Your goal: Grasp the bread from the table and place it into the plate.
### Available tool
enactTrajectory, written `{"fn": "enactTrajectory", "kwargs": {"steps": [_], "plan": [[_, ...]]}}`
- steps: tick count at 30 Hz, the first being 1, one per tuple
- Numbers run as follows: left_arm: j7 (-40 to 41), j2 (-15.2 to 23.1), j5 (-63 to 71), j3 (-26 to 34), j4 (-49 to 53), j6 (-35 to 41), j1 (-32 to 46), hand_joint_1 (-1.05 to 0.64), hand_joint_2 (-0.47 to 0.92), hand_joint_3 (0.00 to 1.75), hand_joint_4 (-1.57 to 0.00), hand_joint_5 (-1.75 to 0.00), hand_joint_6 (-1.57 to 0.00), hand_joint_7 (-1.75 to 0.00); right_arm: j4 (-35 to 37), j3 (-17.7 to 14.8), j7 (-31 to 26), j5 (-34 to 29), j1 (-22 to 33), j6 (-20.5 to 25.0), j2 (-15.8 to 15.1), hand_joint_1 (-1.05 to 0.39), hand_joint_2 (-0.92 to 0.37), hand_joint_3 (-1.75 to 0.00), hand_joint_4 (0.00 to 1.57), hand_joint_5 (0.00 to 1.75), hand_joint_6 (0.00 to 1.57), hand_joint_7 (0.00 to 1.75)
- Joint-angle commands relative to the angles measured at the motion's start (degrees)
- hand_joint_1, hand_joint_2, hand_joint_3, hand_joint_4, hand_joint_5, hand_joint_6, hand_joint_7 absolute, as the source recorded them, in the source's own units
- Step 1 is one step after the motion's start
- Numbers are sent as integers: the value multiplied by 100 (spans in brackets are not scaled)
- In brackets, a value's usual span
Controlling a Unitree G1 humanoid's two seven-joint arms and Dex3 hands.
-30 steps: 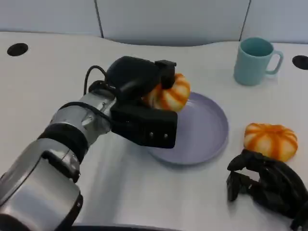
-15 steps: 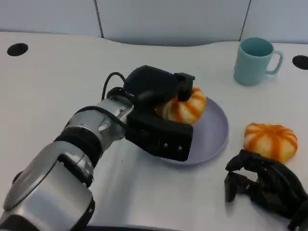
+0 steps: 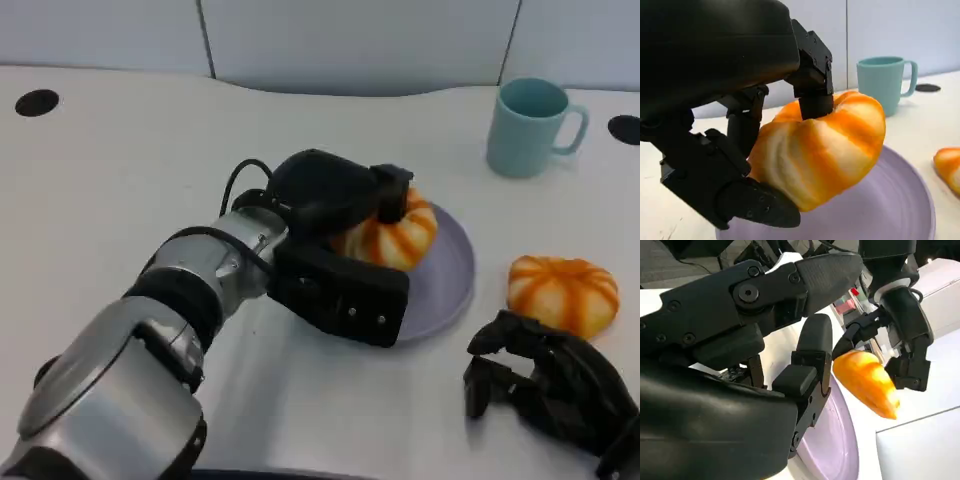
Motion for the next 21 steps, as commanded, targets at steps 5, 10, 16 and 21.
{"fn": "enactTrajectory", "kwargs": {"steps": [5,10,16,21], "plan": [[-595,-23,-32,22,-11,212,-291,-79,92,11,0,-101,-7,-85,109,20,-85,-93,157,152,-8,-53,-92,-9,58,164,76,91],[-753,-41,9,-33,-10,369,-326,-87,92,11,0,-81,0,-83,81,3,-76,-65,161,170,1,-54,-92,-9,58,166,76,91],[-828,-43,78,-111,-14,491,-356,-93,92,10,0,-61,0,-84,90,-8,-9,-44,150,199,-11,-53,-92,-10,57,169,75,93],[-901,-30,60,-92,-22,520,-354,-94,92,8,0,-54,0,-88,49,33,-118,-124,170,145,-24,-55,-92,-9,56,169,75,93]]}}
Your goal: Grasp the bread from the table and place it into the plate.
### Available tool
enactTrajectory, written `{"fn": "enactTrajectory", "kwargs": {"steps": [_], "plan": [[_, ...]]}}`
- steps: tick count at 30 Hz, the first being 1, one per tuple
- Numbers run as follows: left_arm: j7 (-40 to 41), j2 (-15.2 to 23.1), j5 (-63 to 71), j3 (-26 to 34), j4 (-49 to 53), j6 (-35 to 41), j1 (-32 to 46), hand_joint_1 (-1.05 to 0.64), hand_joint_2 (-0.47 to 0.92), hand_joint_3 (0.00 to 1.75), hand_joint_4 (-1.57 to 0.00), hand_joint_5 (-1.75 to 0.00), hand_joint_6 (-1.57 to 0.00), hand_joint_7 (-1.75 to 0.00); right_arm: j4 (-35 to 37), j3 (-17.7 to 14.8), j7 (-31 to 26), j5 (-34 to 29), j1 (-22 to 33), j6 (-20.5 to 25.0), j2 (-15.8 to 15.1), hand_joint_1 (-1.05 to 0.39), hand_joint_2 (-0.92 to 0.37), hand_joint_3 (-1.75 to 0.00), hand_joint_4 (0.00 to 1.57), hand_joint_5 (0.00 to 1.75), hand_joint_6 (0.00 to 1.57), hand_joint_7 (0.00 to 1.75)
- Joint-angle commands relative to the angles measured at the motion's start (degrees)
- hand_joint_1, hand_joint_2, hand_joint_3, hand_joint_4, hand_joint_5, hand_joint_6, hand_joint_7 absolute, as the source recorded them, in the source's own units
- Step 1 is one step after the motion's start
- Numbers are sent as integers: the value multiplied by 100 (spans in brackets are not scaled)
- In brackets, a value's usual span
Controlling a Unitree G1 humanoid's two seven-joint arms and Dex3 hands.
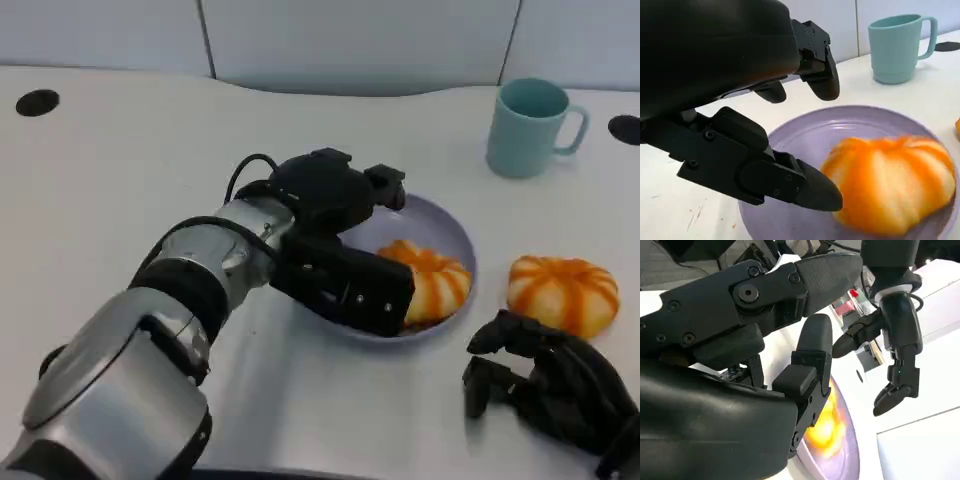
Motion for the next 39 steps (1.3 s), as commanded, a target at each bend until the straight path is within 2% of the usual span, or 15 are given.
{"fn": "enactTrajectory", "kwargs": {"steps": [1,7,11,20,25,30,35,39], "plan": [[-89,27,-2,-6,-25,25,-205,-94,92,9,0,-53,0,-88,70,37,-121,-131,177,52,-26,-54,-92,-10,55,168,74,93],[-123,105,-223,222,-85,-51,-140,-96,92,13,0,-55,0,-84,137,27,-132,-130,152,-44,-18,-54,-92,-11,57,166,74,95],[-247,288,-709,677,-210,-327,89,-94,92,16,0,-58,0,-79,118,35,-151,-134,144,11,-48,-54,-92,-11,57,166,74,95],[-1290,623,-2117,1818,-507,-906,631,-95,92,23,0,-58,0,-64,224,28,-113,-144,95,-62,-91,-51,-92,-13,56,166,73,95],[-1682,670,-2686,2288,-653,-1160,925,-93,92,19,0,-73,0,-64,256,27,-129,-137,67,-11,-82,-51,-92,-10,56,168,75,94],[-2342,704,-3476,2875,-957,-1194,1422,-95,92,23,0,-75,-3,-60,233,44,-182,-160,77,-51,-67,-52,-92,-11,57,169,75,94],[-3172,675,-4428,3480,-1478,-1006,1994,-92,92,22,0,-76,-14,-37,224,57,-231,-183,90,-92,-49,-51,-92,-10,56,168,75,93],[-3649,738,-4953,3755,-2176,-817,2579,-97,92,28,-4,-75,-21,-24,316,56,-309,-227,73,-129,-47,-51,-92,-10,57,168,76,92]]}}
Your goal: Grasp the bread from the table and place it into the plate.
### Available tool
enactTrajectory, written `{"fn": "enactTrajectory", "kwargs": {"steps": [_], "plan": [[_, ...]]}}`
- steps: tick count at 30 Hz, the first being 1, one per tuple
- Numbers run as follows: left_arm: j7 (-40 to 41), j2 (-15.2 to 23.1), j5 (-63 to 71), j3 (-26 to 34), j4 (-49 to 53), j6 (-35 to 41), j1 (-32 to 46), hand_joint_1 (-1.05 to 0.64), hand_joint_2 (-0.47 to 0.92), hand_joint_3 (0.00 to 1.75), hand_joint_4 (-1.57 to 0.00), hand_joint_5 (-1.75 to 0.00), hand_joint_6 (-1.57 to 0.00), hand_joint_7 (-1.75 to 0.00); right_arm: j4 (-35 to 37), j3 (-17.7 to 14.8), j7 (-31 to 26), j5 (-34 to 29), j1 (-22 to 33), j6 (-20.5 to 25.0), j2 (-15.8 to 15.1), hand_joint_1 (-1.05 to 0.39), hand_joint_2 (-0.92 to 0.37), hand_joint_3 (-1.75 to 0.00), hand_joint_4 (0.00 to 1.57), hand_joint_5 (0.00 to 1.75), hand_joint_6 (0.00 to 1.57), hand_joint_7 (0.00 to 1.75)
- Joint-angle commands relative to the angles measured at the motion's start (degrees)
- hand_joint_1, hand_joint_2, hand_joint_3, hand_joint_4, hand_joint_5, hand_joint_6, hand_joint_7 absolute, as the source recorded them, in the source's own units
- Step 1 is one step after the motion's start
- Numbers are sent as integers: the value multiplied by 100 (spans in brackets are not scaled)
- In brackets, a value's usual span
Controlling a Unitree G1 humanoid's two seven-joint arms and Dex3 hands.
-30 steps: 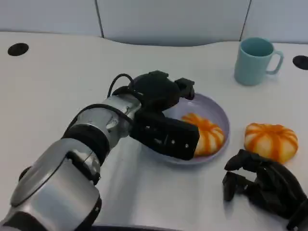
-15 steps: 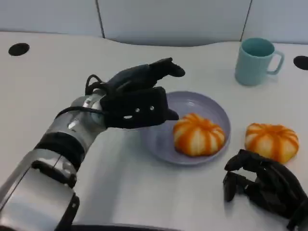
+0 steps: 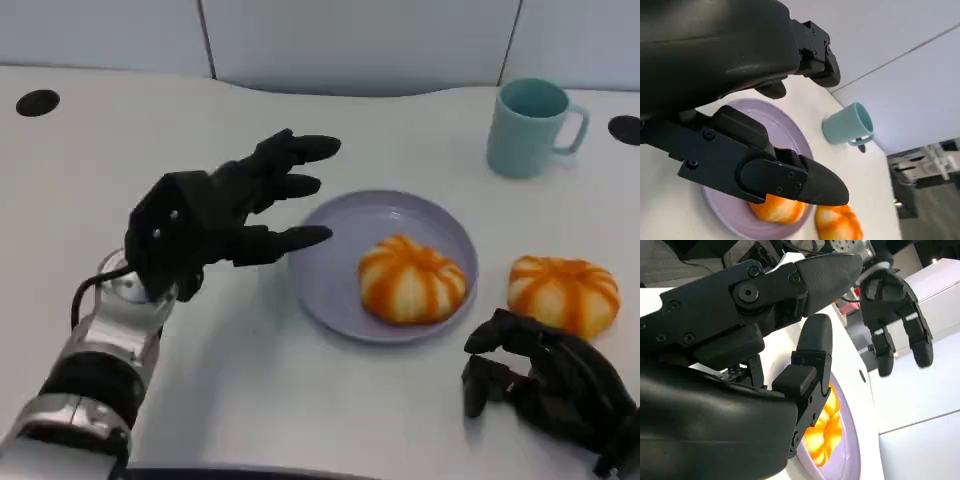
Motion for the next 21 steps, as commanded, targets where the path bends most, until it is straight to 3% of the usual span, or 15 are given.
{"fn": "enactTrajectory", "kwargs": {"steps": [1,5,9,15,21], "plan": [[-458,169,-511,284,-808,230,648,-97,92,28,-6,-74,-23,-23,197,21,-211,-173,142,84,-20,-51,-92,-10,57,168,77,92],[-620,228,-776,363,-1623,470,1273,-97,92,30,-22,-58,-32,-11,241,0,-222,-176,128,78,-5,-51,-92,-9,59,163,78,90],[-738,184,-1218,535,-2332,784,1895,-96,92,28,-33,-57,-40,-11,284,10,-220,-196,127,50,-11,-52,-92,-9,60,160,79,90],[-850,81,-1963,800,-3331,1493,2825,-93,92,27,-34,-78,-53,-10,177,50,-274,-226,197,33,-2,-53,-92,-9,61,159,80,88],[-942,-87,-2371,949,-3882,1614,3586,-90,92,26,-39,-99,-62,-10,306,34,-200,-213,214,-93,-16,-51,-92,-11,59,157,78,87]]}}
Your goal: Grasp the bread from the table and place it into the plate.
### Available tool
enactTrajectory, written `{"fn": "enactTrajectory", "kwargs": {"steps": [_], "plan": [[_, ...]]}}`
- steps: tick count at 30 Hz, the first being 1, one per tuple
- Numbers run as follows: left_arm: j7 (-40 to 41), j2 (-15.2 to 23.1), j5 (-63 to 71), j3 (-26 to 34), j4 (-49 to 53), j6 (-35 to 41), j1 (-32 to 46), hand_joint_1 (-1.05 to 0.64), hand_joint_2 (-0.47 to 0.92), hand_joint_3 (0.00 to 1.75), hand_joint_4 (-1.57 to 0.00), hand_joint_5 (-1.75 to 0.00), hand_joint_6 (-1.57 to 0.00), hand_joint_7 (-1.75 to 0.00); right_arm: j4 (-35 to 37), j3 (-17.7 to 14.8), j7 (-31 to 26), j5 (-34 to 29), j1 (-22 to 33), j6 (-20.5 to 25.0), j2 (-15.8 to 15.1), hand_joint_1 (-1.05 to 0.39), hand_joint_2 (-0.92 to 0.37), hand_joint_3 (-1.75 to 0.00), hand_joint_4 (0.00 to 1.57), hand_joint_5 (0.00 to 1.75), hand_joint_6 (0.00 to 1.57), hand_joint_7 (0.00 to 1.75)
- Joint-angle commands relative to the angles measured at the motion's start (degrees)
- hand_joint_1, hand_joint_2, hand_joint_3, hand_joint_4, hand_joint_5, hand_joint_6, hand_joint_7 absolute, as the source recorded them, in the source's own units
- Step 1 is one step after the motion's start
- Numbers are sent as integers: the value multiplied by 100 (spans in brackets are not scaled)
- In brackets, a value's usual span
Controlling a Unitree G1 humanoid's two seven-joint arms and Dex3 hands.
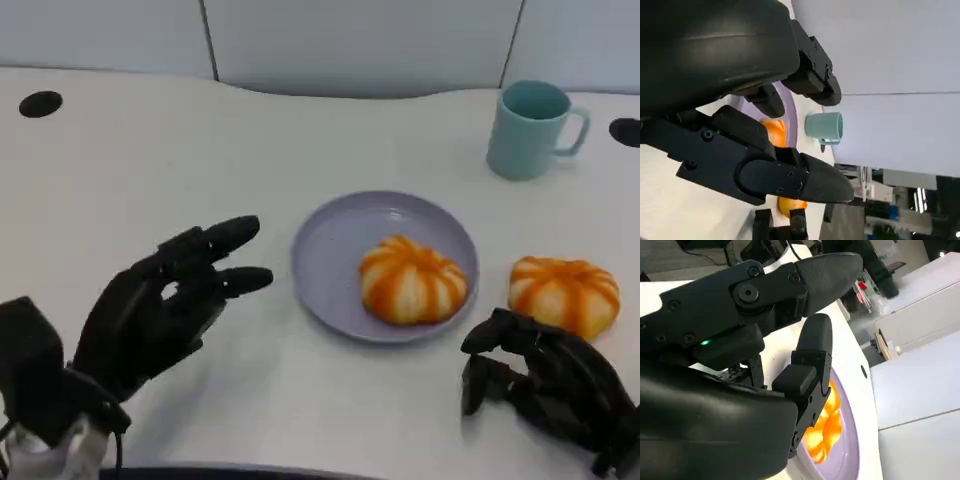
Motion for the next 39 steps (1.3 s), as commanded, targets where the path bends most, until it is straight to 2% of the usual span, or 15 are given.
{"fn": "enactTrajectory", "kwargs": {"steps": [1,6,7,8,9,13,15,17,18,30,39], "plan": [[-132,-71,-350,128,-358,171,461,-89,92,24,-39,-105,-64,-11,182,8,-44,-110,217,130,-45,-51,-92,-11,59,157,78,87],[-203,-194,-520,190,-494,133,796,-86,92,19,-34,-131,-71,-18,37,28,-83,-104,214,335,-88,-52,-92,-11,60,157,79,88],[-202,-239,-574,215,-515,146,852,-84,92,19,-32,-138,-69,-28,0,31,-79,-105,220,348,-90,-52,-92,-11,59,162,79,89],[-178,-301,-599,245,-520,103,915,-82,92,17,-33,-143,-61,-51,-52,39,-72,-107,229,372,-94,-53,-92,-11,57,164,78,90],[-113,-370,-593,276,-530,51,979,-81,92,17,-35,-144,-56,-65,-98,35,-42,-81,230,458,-97,-52,-92,-12,56,165,78,91],[105,-578,-518,385,-489,-154,1130,-78,92,16,-38,-149,-49,-92,-174,43,-89,-111,258,513,-102,-51,-92,-11,55,167,77,93],[191,-656,-484,427,-430,-245,1168,-77,92,19,-35,-155,-42,-106,-195,41,-109,-111,266,543,-109,-52,-92,-11,56,168,77,93],[248,-704,-450,456,-357,-328,1198,-76,92,20,-29,-170,-33,-127,-218,37,-132,-108,273,545,-114,-52,-92,-10,56,168,77,93],[243,-722,-437,474,-291,-402,1204,-76,92,20,-29,-172,-32,-131,-194,39,-122,-120,268,498,-122,-52,-92,-10,56,167,77,93],[255,-712,-180,597,476,-1034,1057,-74,92,21,-33,-175,-33,-142,-21,-3,-127,-122,193,393,-171,-52,-92,-10,56,161,77,92],[214,-675,-216,687,787,-982,924,-75,92,18,-35,-175,-34,-143,67,-31,-130,-120,142,344,-174,-51,-92,-8,59,156,78,90]]}}
